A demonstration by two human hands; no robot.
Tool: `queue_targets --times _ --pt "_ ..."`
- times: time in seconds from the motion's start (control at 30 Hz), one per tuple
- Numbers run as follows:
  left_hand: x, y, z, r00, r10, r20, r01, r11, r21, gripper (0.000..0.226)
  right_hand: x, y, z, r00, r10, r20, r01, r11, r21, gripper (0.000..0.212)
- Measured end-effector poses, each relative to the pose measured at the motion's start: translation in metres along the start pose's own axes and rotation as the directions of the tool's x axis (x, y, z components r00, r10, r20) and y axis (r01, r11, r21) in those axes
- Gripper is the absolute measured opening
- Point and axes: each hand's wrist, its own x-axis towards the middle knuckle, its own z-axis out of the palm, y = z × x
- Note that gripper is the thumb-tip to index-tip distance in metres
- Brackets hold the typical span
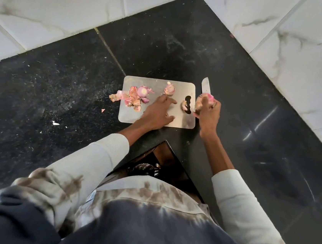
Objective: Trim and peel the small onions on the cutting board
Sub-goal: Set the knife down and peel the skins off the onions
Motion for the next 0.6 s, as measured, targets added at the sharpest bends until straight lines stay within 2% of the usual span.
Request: queue_targets --times 0.07,0.2,0.33,0.47,0.6 --pt "0.003 0.005 0.007 0.999 0.028 0.04 -0.031 0.997 0.068 0.065 0.004 0.001 -0.014 0.999 -0.005 0.031 0.007 0.999 -0.039 0.052" --pt "0.007 0.008 0.015 0.997 0.079 -0.002 -0.078 0.991 0.109 0.061 0.001 0.01 -0.025 0.989 -0.046 0.141 0.076 0.974 -0.215 0.059" --pt "0.017 0.018 0.018 0.992 0.118 -0.036 -0.11 0.979 0.173 0.067 -0.007 0.016 -0.018 0.976 -0.074 0.206 0.125 0.96 -0.249 0.063" --pt "0.029 0.027 0.022 0.981 0.196 0.0 -0.187 0.934 0.306 0.072 -0.01 0.018 -0.012 0.975 -0.11 0.193 0.162 0.946 -0.28 0.061" --pt "0.033 0.038 0.024 0.982 0.185 0.02 -0.178 0.902 0.394 0.064 -0.004 0.027 -0.013 0.988 -0.104 0.113 0.133 0.947 -0.292 0.06"
